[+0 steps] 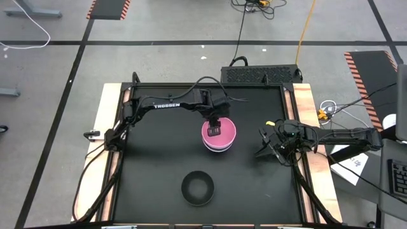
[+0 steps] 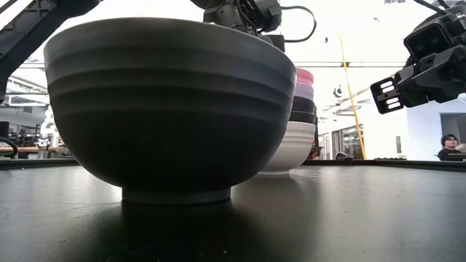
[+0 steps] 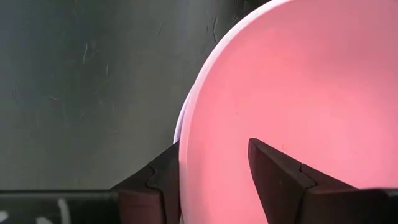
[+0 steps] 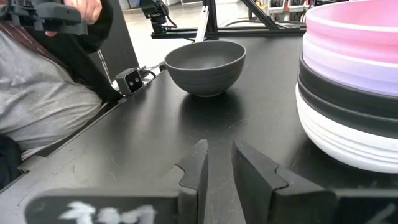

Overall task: Nest bowls inside each other
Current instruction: Stack the pink bowl on top of the purple bowl

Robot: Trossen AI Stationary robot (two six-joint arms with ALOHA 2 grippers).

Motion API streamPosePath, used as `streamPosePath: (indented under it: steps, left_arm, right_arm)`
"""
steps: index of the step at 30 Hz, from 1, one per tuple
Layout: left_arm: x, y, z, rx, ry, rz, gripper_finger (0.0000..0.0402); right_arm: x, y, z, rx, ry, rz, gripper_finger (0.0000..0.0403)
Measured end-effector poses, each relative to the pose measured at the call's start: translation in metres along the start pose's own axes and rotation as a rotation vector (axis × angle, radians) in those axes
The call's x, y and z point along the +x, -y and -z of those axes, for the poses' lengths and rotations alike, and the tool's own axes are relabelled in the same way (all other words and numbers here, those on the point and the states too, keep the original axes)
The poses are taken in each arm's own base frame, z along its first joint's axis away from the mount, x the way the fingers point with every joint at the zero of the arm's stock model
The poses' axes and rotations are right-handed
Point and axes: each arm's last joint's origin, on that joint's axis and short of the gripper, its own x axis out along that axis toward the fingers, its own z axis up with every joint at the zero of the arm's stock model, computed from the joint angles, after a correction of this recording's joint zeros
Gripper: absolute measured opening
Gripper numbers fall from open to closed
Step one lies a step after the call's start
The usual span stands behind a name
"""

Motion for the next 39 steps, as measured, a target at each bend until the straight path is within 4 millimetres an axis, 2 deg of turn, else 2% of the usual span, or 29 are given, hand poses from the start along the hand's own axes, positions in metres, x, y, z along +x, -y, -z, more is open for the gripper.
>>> streamPosePath:
  steps: [3,10,13,16,24,29,33,36,39]
  left_arm:
    - [-0.001,0.000,0.002,0.003,-0.015,0.001,0.0140]
    - [-0.002,-0.001,0.004,-0.002,-0.035,0.003,0.0022]
    - [-0.002,0.000,0.003,-0.003,-0.034,0.010,0.0007]
    - [-0.002,0.000,0.004,-0.002,-0.032,0.032,0.0033]
    - [-0.002,0.002,0.004,-0.033,-0.033,0.066,0.0188]
    - [-0.002,0.003,0.005,-0.034,-0.049,0.070,0.0259]
    - [-0.002,0.006,0.005,-0.035,-0.052,0.072,0.0288]
    - [-0.002,0.010,0.004,-0.023,-0.050,0.067,0.0293]
    - [-0.002,0.014,0.003,-0.013,-0.042,0.064,0.0294]
  right_arm:
    - [0.000,0.000,0.000,0.000,0.000,0.000,0.0061]
    - [0.000,0.000,0.000,0.000,0.000,0.000,0.0061]
    - [0.000,0.000,0.000,0.001,0.000,0.000,0.0061]
    - [0.000,0.000,0.000,0.003,0.000,0.000,0.0061]
    - [0.000,0.000,0.000,0.004,0.000,0.000,0.0061]
    - [0.000,0.000,0.000,0.004,0.000,0.000,0.0061]
    - [0.000,0.000,0.000,0.000,0.000,0.001,0.0061]
    - [0.000,0.000,-0.002,-0.008,0.022,0.001,0.0061]
    - [-0.001,0.001,-0.014,-0.018,0.125,0.031,0.0061]
